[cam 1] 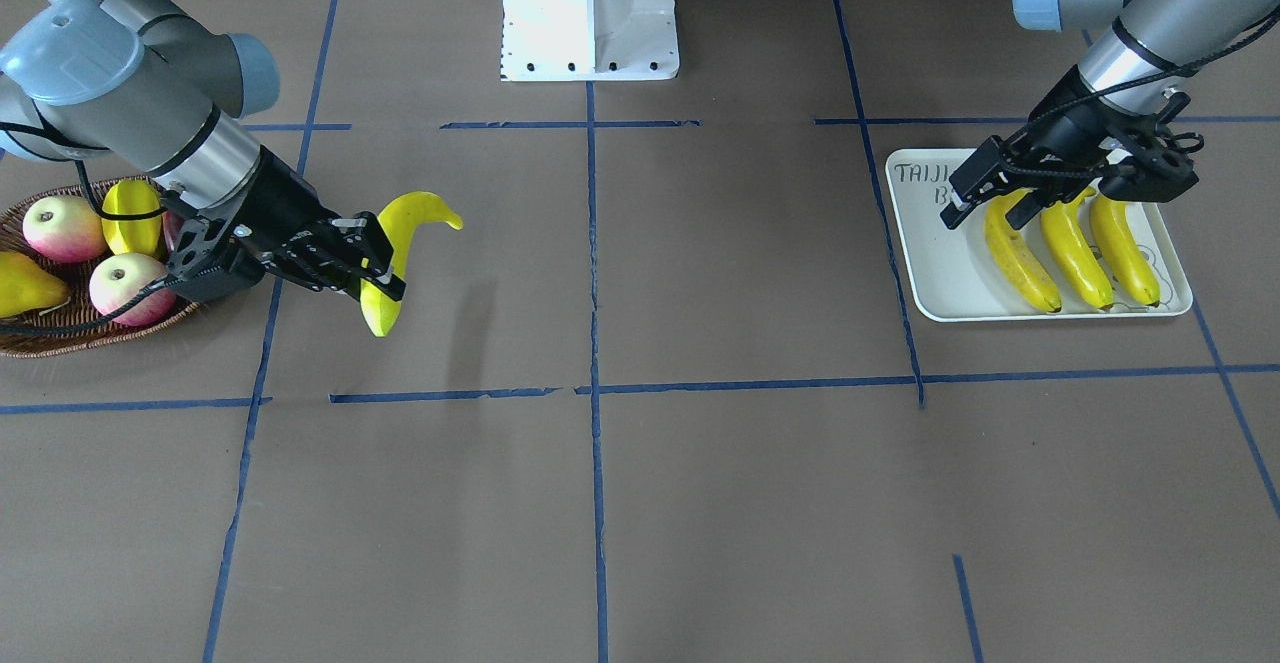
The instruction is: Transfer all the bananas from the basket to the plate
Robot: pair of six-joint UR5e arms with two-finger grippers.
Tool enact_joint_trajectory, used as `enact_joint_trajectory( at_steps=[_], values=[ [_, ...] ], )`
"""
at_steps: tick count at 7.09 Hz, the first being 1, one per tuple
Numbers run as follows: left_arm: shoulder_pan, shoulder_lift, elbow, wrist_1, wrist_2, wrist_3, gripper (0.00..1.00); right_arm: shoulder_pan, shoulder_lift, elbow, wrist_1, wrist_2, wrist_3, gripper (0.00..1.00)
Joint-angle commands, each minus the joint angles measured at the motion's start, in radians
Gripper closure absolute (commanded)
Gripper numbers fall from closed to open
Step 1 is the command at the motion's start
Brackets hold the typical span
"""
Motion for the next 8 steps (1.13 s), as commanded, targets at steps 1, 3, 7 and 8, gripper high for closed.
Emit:
enact_joint_trajectory(
  at_steps=[1, 3, 7, 8],
  values=[
    [0.086, -0.066, 0.009, -0.089, 0.002, 0.003, 0.0, -0.062, 0.109, -0.075, 0.008, -0.003, 0.058, 0.87],
    [0.174, -0.159, 0.015, -0.111, 0.008, 0.007, 0.0, -0.074, 0.156, -0.094, 0.008, -0.013, 0.107, 0.86],
    [0.217, -0.221, 0.079, -0.175, 0.072, 0.24, 0.0, -0.128, 0.198, -0.097, 0.008, -0.095, 0.115, 0.87],
    [0.219, -0.221, 0.094, -0.175, 0.072, 0.304, 0.0, -0.13, 0.201, -0.096, 0.008, -0.095, 0.115, 0.87]
  ],
)
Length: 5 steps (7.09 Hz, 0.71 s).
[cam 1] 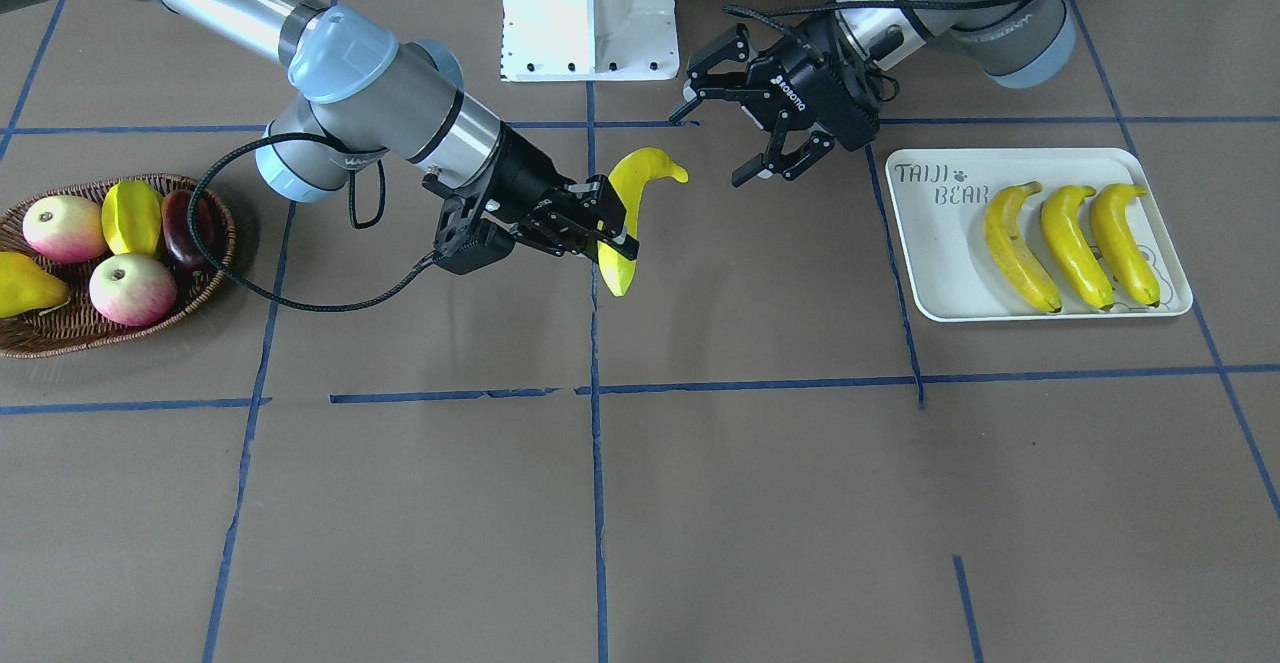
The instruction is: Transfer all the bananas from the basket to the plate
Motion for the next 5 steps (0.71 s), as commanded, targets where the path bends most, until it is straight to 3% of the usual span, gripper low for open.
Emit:
enact_joint_trajectory(
  at_steps=[1, 5],
  values=[
    [0.007, -0.005, 0.033, -0.008, 0.005, 0.143, 0.0, -0.007, 0.01, 0.001, 0.0, -0.002, 0.001, 0.87],
    [0.147, -0.002, 0.037, -0.046, 0.107, 0.14, 0.0, -0.011, 0.016, 0.003, 0.0, -0.002, 0.015, 0.87]
  ],
)
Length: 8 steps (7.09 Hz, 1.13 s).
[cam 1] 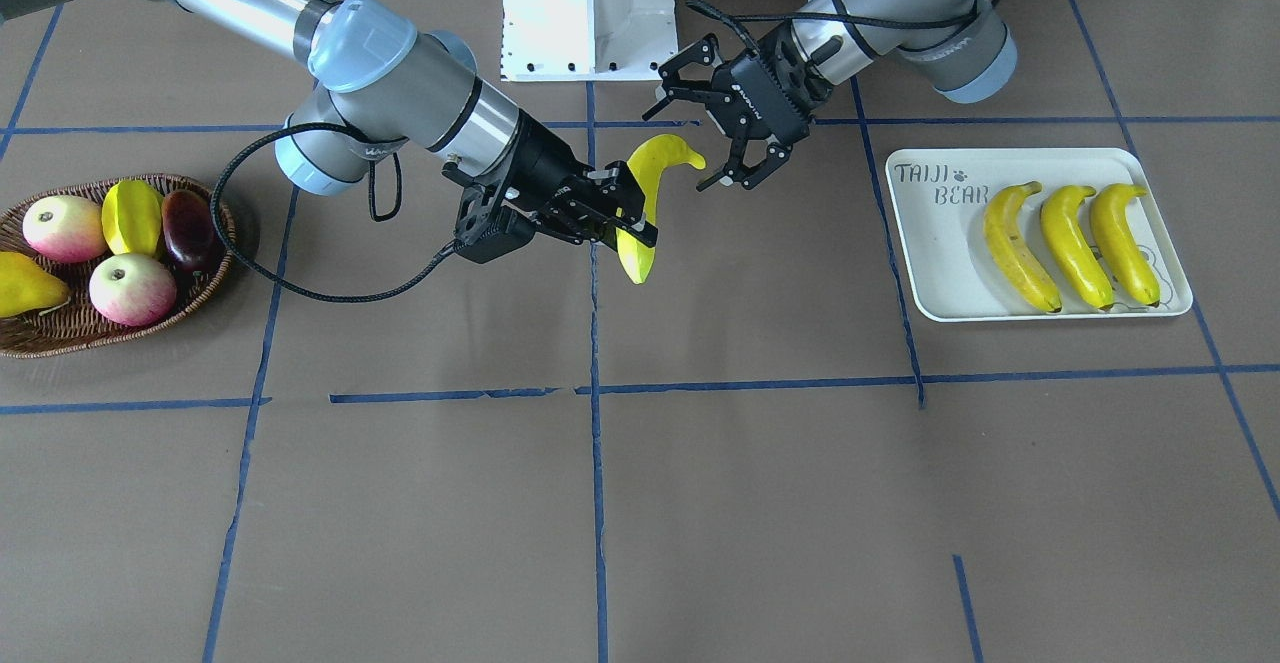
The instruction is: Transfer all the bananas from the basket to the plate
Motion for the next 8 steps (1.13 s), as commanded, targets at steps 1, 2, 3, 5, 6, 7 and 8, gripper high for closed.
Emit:
enact_joint_trajectory(
  at_steps=[1, 2, 3, 5, 6, 7, 8],
  values=[
    [0.042, 0.001, 0.004, -0.003, 0.03, -0.002, 0.0, -0.001, 0.001, 0.001, 0.002, -0.002, 0.004, 0.87],
    [0.045, -0.002, 0.017, -0.004, 0.03, -0.003, 0.0, -0.001, 0.001, 0.001, 0.002, -0.002, 0.004, 0.86],
    [0.045, -0.002, 0.021, -0.004, 0.03, -0.003, 0.21, -0.002, 0.001, 0.003, 0.002, -0.002, 0.004, 0.86],
    [0.045, 0.001, 0.027, -0.004, 0.03, 0.004, 0.4, -0.001, 0.001, 0.004, 0.002, -0.002, 0.004, 0.86],
    [0.045, 0.001, 0.027, -0.004, 0.03, 0.001, 0.42, -0.002, 0.001, 0.004, 0.002, -0.002, 0.004, 0.86],
    [0.045, 0.0, 0.027, -0.004, 0.03, -0.002, 0.44, -0.002, 0.001, 0.004, 0.002, -0.002, 0.004, 0.85],
    [0.045, -0.002, 0.027, -0.004, 0.03, -0.003, 0.46, -0.002, 0.001, 0.004, 0.002, -0.002, 0.004, 0.83]
  ],
)
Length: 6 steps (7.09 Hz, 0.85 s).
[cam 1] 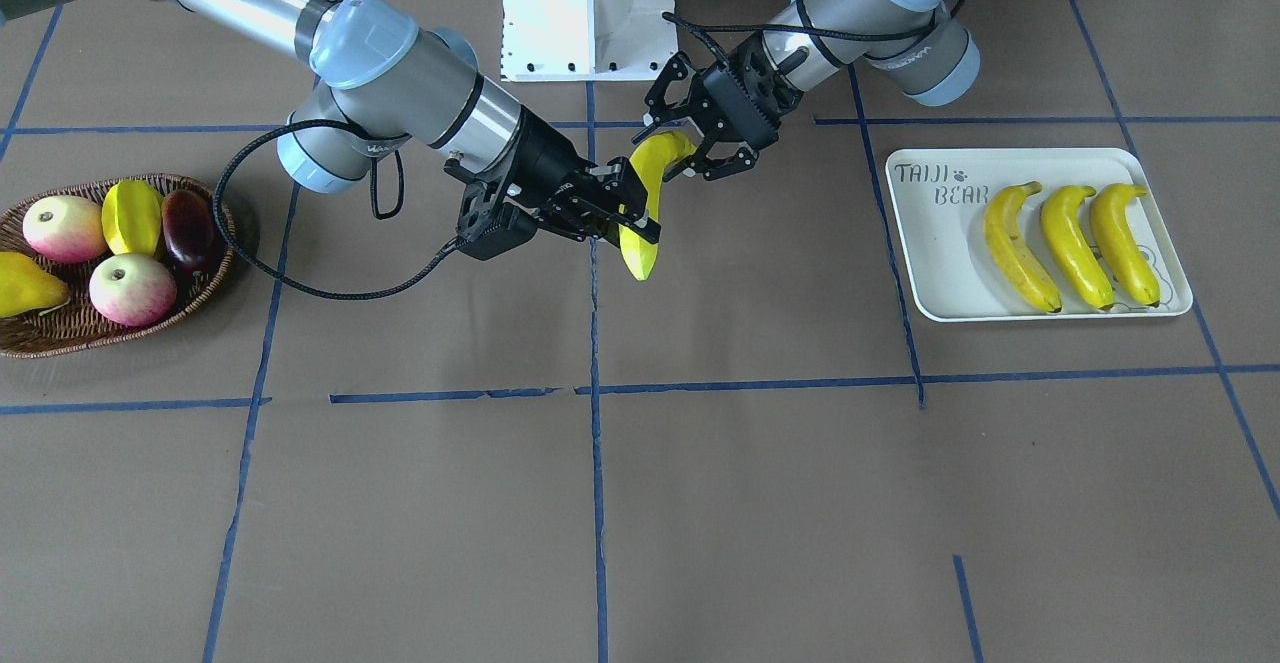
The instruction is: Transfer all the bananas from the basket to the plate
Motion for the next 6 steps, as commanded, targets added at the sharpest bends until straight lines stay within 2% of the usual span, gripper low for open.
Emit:
enact_joint_trajectory(
  at_steps=[1, 2, 3, 6],
  values=[
    [0.0, -0.003, -0.003, 0.0, -0.002, -0.009, 0.58, 0.0, 0.0, 0.0, 0.0, 0.0, -0.002, 0.62],
    [0.0, -0.005, -0.006, 0.0, -0.002, -0.032, 0.73, 0.0, 0.002, 0.0, 0.0, -0.009, -0.002, 0.09],
    [0.0, -0.003, -0.01, 0.0, -0.003, -0.094, 0.82, -0.003, 0.0, 0.0, -0.002, -0.04, -0.002, 0.0],
    [-0.008, 0.023, -0.018, 0.011, 0.001, -0.194, 0.93, 0.0, 0.002, 0.005, -0.012, -0.04, -0.005, 0.0]
  ],
)
